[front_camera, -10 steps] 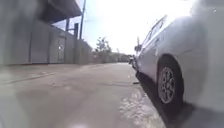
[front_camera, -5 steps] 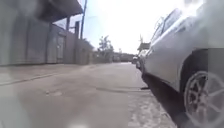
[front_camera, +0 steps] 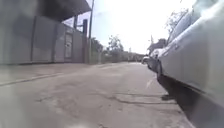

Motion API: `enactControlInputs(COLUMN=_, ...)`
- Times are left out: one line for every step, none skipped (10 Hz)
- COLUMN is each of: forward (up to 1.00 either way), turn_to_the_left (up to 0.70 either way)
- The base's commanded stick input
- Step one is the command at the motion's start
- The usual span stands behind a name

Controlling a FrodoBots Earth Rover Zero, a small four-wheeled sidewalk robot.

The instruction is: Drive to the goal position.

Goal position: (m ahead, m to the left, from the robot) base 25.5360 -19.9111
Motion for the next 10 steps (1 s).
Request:
enactControlInputs(forward=1.00, turn_to_the_left=-0.03)
enactControlInputs(forward=1.00, turn_to_the_left=-0.28)
enactControlInputs(forward=1.00, turn_to_the_left=-0.39)
enactControlInputs(forward=1.00, turn_to_the_left=-0.40)
enactControlInputs(forward=1.00, turn_to_the_left=-0.40)
enactControlInputs(forward=1.00, turn_to_the_left=-0.40)
enactControlInputs(forward=1.00, turn_to_the_left=-0.40)
enactControlInputs(forward=1.00, turn_to_the_left=-0.34)
enactControlInputs(forward=1.00, turn_to_the_left=-0.14)
enactControlInputs(forward=1.00, turn_to_the_left=0.00)
